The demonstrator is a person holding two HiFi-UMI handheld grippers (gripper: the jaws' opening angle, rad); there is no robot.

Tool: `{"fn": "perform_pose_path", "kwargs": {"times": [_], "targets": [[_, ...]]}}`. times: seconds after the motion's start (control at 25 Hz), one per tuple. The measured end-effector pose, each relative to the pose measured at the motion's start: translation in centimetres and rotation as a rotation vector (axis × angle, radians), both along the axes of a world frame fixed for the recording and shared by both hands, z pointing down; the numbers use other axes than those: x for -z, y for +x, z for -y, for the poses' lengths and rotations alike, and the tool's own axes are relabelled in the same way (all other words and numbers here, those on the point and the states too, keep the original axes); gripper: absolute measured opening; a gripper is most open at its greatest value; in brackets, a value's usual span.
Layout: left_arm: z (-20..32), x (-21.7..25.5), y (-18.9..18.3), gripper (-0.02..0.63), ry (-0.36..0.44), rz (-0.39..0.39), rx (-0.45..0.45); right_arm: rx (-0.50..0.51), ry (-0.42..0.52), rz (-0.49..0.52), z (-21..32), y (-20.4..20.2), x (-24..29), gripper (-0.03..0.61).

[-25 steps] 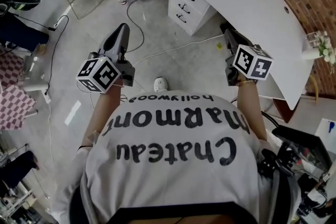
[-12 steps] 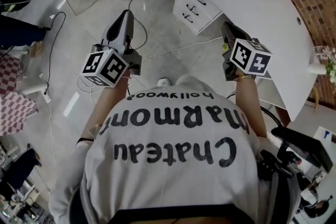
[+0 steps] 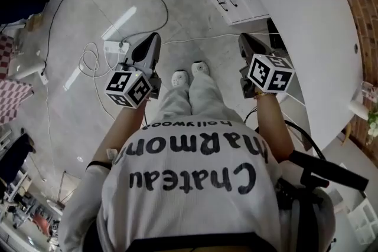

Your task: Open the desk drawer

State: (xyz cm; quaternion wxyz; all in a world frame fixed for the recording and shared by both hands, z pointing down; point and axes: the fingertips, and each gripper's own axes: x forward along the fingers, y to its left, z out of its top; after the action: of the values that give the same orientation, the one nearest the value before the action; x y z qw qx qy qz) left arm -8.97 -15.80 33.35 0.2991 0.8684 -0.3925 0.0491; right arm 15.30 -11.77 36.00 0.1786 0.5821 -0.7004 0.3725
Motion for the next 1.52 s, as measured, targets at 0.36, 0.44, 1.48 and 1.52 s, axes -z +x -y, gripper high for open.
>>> {"fn": "perform_pose_path", "kwargs": {"times": [0.36, 0.44, 1.48, 1.52], "targets": [[-1.4, -11.0, 2.8, 0.015, -0.181, 0.069, 0.056, 0.126, -0.159, -0.008, 1.9, 1.3, -12.4, 0.015], [-1.4, -13.5, 3.4, 0.015, -0.209, 0.085, 0.057, 0.142, -0.138, -0.039, 3.0, 2.2, -14.6, 0.015], [3.6, -38.0, 3.0, 0.015, -0.116, 0.090, 0.137, 0.193, -0.075, -0.129, 8.3, 5.3, -41.9, 0.015], [3.9, -38.7, 2.9, 0.015, -0.108, 0.091, 0.136, 0.193, -0.068, -0.138, 8.5, 5.6, -42.5, 0.015]]}}
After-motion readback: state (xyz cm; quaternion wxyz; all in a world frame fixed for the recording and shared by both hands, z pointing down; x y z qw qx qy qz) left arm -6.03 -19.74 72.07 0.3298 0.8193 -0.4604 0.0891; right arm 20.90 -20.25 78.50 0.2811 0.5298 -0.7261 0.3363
